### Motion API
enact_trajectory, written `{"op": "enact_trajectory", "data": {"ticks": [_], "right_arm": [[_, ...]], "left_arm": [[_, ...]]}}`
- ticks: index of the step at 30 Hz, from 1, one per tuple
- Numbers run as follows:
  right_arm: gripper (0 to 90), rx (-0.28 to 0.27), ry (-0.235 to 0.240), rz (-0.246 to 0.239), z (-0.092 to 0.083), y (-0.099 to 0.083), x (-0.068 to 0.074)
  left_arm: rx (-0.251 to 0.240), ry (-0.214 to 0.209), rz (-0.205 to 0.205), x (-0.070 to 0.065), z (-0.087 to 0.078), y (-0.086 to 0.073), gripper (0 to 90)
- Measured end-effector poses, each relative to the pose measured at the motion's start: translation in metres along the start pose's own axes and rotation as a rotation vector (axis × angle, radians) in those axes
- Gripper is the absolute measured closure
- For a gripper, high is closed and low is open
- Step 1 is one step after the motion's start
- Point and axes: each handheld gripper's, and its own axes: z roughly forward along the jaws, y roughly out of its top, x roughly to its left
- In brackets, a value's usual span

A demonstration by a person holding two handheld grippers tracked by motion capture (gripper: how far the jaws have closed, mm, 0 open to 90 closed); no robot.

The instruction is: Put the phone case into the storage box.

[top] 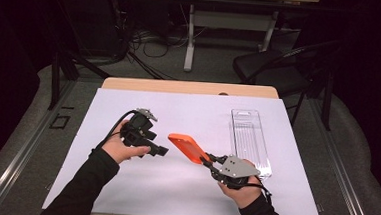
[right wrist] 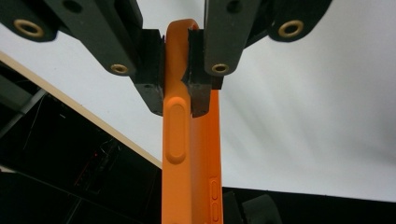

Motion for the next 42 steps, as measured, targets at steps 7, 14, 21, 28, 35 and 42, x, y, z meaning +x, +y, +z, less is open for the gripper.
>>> {"op": "enact_trajectory", "data": {"ticks": [7,14,21,28,35,42], "right_arm": [[80.6,-0.015,-0.009,0.073,0.001,0.0,-0.003],[80.6,-0.027,-0.004,0.133,0.002,-0.006,-0.003],[80.6,-0.037,0.001,0.173,0.002,-0.008,-0.003],[80.6,-0.048,-0.001,0.187,0.002,-0.008,-0.002],[80.6,-0.057,0.0,0.221,0.001,-0.012,-0.003],[80.6,-0.061,0.004,0.239,0.002,-0.013,-0.002]], "left_arm": [[-0.025,-0.003,0.018,-0.007,0.005,-0.003,27.0],[-0.087,-0.066,-0.007,-0.01,0.01,-0.006,34.8],[-0.136,-0.087,-0.01,-0.013,0.011,-0.006,40.6],[-0.172,-0.094,-0.029,-0.02,0.012,-0.007,43.2],[-0.203,-0.112,-0.017,-0.022,0.014,-0.009,46.7],[-0.217,-0.115,0.0,-0.022,0.016,-0.011,49.4]]}}
